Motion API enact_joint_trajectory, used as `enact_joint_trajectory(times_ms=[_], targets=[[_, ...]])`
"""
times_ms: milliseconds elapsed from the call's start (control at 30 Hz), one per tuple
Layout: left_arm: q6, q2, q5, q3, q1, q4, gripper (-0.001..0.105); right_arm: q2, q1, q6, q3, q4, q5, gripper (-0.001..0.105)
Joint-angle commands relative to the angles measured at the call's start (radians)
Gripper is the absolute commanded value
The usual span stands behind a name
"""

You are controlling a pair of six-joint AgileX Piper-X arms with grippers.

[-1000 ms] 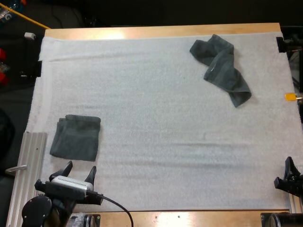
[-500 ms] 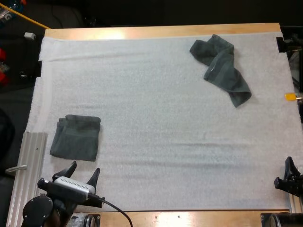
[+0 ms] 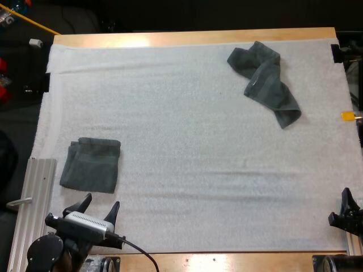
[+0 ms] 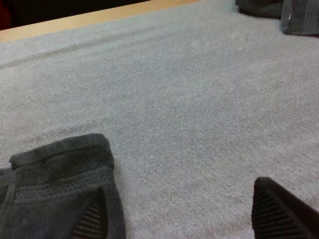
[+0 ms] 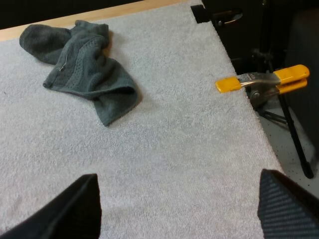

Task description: Pick towel from pile, fold and stack

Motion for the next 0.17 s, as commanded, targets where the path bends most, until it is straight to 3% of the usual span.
enact_joint_trajectory(times_ms=[0,133], targets=[[-0.004,-0.137,-0.001,-0.001,-0.004,-0.01,0.059,-0.039,-0.001,-0.006,-0.002,-0.003,0.003,0.064],[-0.004,-0.137,-0.001,-0.001,-0.004,-0.01,0.059,-0.039,-0.001,-0.006,-0.002,-0.003,0.003,0.064]])
